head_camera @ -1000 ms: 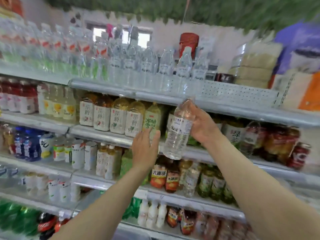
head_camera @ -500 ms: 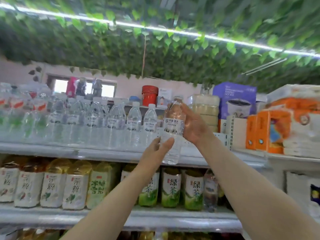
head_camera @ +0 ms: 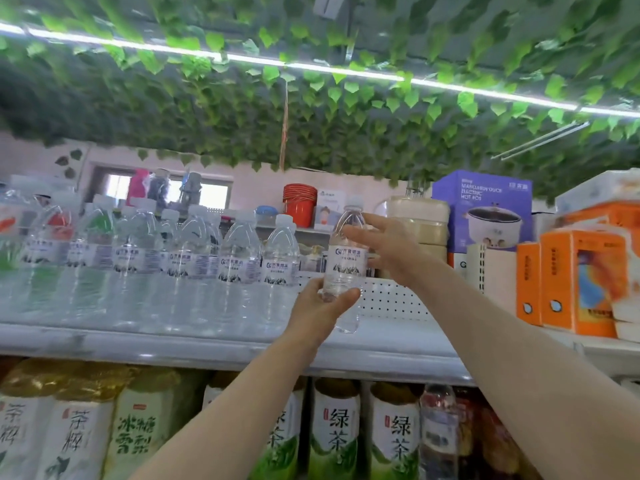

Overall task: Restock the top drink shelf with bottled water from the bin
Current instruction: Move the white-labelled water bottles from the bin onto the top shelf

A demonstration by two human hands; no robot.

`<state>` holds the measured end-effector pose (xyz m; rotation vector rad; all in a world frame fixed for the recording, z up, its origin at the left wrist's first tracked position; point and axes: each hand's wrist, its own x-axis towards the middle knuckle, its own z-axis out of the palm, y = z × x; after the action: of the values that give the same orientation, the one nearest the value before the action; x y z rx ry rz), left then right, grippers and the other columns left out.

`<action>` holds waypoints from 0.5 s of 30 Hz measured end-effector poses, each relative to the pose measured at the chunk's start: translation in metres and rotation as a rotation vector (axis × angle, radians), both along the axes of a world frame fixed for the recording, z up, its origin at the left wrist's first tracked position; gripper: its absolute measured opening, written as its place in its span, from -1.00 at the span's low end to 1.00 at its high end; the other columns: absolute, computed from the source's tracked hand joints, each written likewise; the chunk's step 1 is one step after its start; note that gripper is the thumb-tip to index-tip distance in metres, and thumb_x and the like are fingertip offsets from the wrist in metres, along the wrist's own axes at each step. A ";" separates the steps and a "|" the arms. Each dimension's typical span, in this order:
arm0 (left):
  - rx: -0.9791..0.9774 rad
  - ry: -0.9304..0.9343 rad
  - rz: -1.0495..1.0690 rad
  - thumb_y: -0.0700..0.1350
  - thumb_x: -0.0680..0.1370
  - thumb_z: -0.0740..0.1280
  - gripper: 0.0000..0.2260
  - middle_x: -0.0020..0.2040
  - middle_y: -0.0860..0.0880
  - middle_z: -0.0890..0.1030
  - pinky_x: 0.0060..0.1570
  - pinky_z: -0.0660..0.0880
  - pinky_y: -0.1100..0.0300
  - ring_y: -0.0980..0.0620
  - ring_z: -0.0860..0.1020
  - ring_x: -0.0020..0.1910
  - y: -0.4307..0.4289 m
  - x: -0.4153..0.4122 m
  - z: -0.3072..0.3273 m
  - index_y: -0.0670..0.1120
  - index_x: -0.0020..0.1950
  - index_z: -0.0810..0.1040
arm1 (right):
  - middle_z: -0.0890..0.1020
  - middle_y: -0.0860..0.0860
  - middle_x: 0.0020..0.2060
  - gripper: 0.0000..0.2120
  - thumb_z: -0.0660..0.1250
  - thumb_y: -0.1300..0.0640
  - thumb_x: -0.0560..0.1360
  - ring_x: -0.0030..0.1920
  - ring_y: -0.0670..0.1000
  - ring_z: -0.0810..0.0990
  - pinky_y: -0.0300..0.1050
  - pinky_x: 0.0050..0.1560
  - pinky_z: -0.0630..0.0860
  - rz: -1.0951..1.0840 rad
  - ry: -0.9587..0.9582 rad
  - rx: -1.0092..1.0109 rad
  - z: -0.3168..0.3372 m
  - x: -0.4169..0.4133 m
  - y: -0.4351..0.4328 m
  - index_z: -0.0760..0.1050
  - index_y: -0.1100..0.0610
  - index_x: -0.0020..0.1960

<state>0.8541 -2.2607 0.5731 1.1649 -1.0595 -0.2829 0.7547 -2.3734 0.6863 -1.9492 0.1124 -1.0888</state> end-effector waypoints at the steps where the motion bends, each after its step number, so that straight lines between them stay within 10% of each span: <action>1: 0.012 -0.007 0.021 0.12 0.46 0.50 -0.54 0.12 0.08 0.63 -0.04 0.43 0.20 0.16 0.57 0.05 -0.007 0.004 0.002 0.05 0.29 0.48 | 0.76 0.05 0.01 -0.61 0.59 0.02 0.42 0.07 0.10 0.73 0.19 0.14 0.62 -0.007 0.009 0.015 -0.001 0.006 -0.008 0.65 -0.05 0.23; 6: 0.045 -0.014 0.065 0.16 0.52 0.42 -0.31 0.45 -0.02 0.40 0.21 0.31 0.13 0.01 0.39 0.42 -0.031 0.025 0.006 0.02 0.57 0.21 | 0.72 0.10 0.08 -0.51 0.63 0.09 0.37 0.10 0.13 0.70 0.14 0.05 0.65 -0.035 -0.021 0.097 -0.007 0.040 -0.038 0.62 0.02 0.27; 10: 0.084 -0.042 0.083 0.22 0.54 0.35 -0.29 0.56 -0.03 0.27 0.26 0.27 0.11 0.07 0.29 0.45 -0.045 0.036 0.003 0.02 0.59 0.15 | 0.77 -0.04 -0.14 -0.81 0.59 0.13 0.43 -0.13 -0.02 0.75 -0.17 -0.29 0.61 -0.005 0.016 0.078 -0.012 0.062 -0.055 0.66 -0.12 -0.07; 15: 0.122 -0.040 0.174 0.31 0.52 0.31 -0.15 0.62 -0.01 0.11 0.43 0.20 0.01 -0.05 0.15 0.57 -0.057 0.044 0.000 -0.01 0.63 0.00 | 0.77 0.00 -0.12 -0.74 0.57 0.15 0.44 -0.12 -0.02 0.76 -0.08 -0.22 0.66 0.041 0.029 0.057 -0.019 0.083 -0.066 0.67 0.00 0.11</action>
<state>0.8982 -2.3177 0.5730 1.3687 -0.9793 -0.1903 0.8376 -2.4394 0.6671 -1.9089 0.1176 -1.0196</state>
